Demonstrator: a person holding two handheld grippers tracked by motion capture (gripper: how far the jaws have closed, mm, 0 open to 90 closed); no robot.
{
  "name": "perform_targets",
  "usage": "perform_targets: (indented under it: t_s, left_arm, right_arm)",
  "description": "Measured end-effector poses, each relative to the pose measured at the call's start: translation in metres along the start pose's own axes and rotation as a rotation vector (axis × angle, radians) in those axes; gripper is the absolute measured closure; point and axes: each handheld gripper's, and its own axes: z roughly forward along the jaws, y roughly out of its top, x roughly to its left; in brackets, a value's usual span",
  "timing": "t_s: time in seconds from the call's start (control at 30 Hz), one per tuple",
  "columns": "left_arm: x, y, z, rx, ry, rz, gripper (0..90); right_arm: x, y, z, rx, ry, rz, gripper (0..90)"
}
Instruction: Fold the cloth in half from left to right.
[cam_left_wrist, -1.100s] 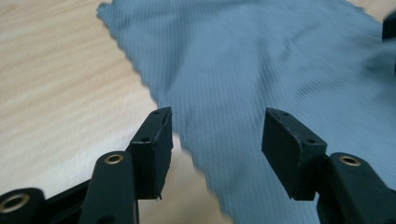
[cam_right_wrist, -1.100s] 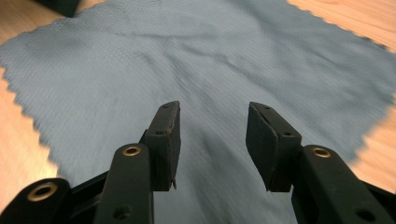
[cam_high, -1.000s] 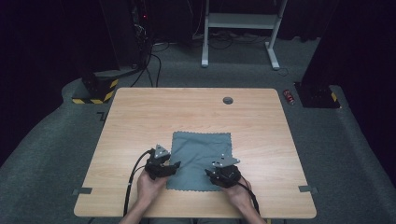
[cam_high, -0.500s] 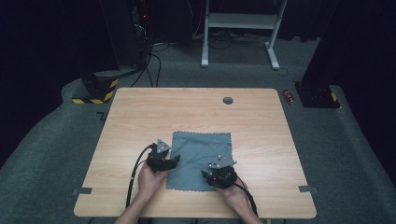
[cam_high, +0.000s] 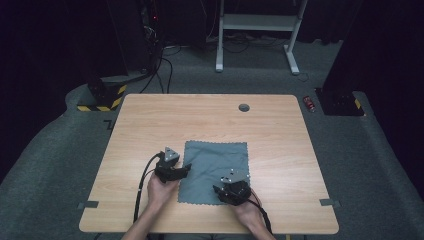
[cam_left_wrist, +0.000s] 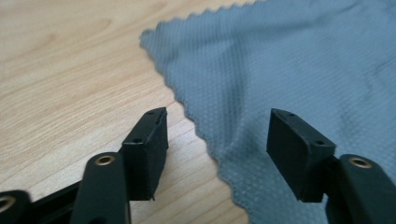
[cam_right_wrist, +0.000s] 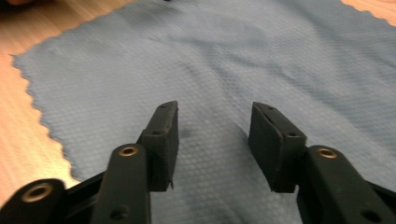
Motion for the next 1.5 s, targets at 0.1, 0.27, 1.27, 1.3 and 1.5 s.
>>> perform_targets:
  t_s: [0.1,0.27,1.27,1.3,1.5]
  left_arm:
    - [0.003,0.009,-0.002,0.003,0.003,0.017,37.1]
    - [0.011,0.025,0.000,0.008,-0.004,-0.010,36.2]
    - [0.040,0.073,0.053,0.107,0.064,-0.038,46.9]
    - [0.040,0.073,0.053,0.107,0.064,-0.038,46.7]
    - [0.046,0.070,0.058,0.116,0.082,-0.045,46.7]
  right_arm:
    - [0.004,0.003,0.003,-0.004,0.019,-0.006,56.0]
    - [0.007,0.007,0.005,-0.014,0.042,-0.009,57.0]
    - [0.082,0.040,0.035,-0.027,0.241,-0.160,69.4]
    - [0.082,0.040,0.035,-0.027,0.241,-0.160,69.4]
    - [0.090,0.039,0.043,0.001,0.235,-0.194,69.1]
